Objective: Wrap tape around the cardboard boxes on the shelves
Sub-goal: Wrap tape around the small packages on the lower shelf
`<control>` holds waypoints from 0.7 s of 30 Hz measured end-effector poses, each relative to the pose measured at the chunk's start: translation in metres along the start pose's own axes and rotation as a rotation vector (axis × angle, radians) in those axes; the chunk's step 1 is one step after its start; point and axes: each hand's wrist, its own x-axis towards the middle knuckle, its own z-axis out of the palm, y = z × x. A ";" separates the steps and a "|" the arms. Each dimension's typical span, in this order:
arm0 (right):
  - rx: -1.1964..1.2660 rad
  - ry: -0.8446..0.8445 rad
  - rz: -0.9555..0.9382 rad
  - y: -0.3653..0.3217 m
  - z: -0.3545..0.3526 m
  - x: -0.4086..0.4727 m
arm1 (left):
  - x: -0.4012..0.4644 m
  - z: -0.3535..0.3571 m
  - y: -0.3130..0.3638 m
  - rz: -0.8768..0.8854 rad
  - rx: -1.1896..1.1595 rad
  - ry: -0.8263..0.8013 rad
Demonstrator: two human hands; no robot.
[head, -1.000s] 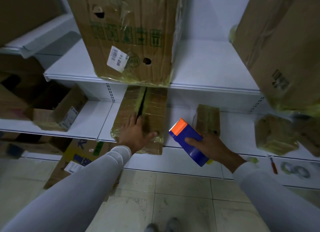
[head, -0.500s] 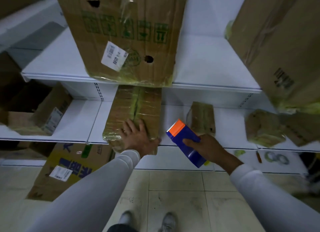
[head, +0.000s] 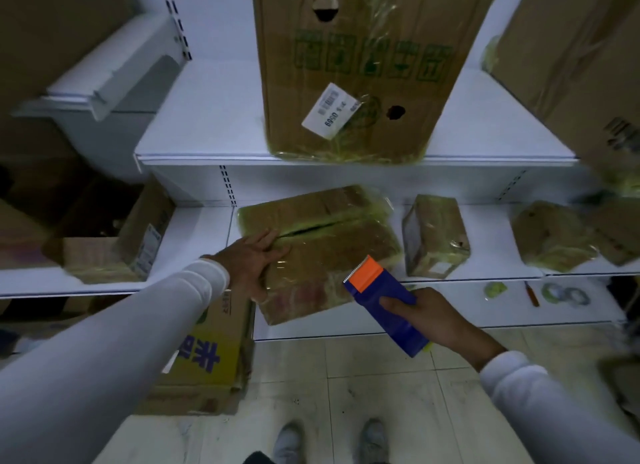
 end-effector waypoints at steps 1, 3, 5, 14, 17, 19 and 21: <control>-0.009 -0.001 0.009 0.000 0.004 -0.003 | 0.001 0.000 -0.002 0.000 0.004 0.003; -0.013 -0.002 0.015 0.000 0.007 -0.009 | 0.005 0.001 -0.004 -0.006 0.007 0.029; -0.008 -0.007 0.010 0.000 0.005 -0.014 | 0.010 0.001 -0.008 -0.011 0.026 0.060; -0.016 -0.024 -0.017 0.000 -0.026 -0.012 | 0.020 -0.002 -0.003 -0.084 0.034 0.078; -0.040 -0.067 -0.060 -0.003 -0.033 -0.004 | 0.010 0.000 0.004 -0.097 -0.067 0.129; -0.053 -0.110 -0.094 -0.007 -0.036 0.003 | 0.005 0.002 0.013 -0.074 -0.181 0.249; -0.080 -0.154 -0.122 -0.014 -0.040 0.010 | 0.000 -0.002 0.029 -0.026 -0.279 0.361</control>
